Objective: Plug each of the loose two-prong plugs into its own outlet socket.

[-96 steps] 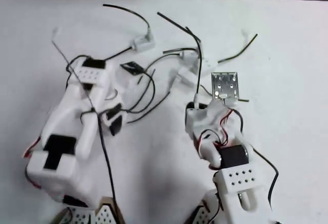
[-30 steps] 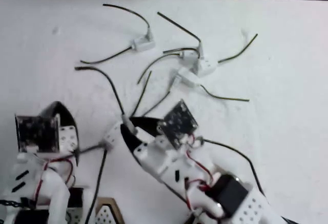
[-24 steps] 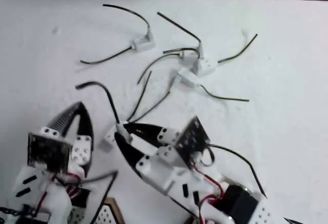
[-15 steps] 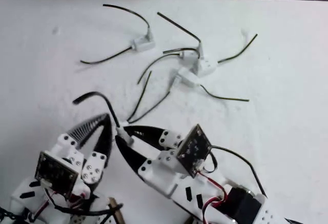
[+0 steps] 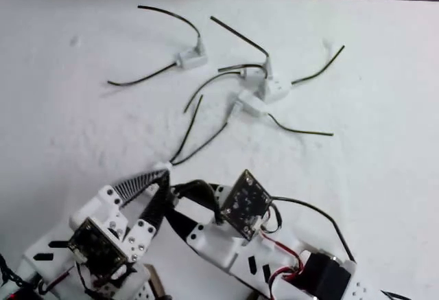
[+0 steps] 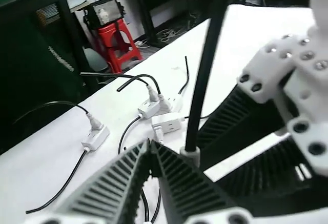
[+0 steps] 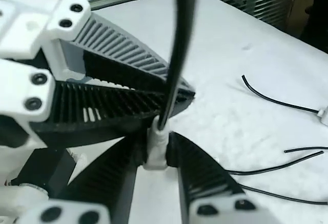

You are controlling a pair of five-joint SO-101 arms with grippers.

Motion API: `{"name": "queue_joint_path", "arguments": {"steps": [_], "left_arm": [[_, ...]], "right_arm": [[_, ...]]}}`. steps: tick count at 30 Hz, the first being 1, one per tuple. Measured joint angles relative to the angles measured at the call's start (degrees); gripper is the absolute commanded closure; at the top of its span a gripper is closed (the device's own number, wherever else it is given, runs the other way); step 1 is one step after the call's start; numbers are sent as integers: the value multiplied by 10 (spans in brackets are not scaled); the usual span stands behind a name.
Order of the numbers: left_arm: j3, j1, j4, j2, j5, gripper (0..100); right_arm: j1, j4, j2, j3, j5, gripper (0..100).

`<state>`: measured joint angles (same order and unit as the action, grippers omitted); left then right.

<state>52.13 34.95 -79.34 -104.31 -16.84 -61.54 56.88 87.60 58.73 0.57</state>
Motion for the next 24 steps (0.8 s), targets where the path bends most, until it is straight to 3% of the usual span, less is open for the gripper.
{"name": "queue_joint_path", "arguments": {"steps": [10,17,24], "left_arm": [[-28,-3,-23,-1,-31,977],[-123,-180,-39,-1,-31,977],[-127,-307,-129,-1,-33,977]], "right_arm": [[0,4,-6,1,0,981],[81,-20,-127,1,0,981],[95,-158,-325,1,0,981]]}}
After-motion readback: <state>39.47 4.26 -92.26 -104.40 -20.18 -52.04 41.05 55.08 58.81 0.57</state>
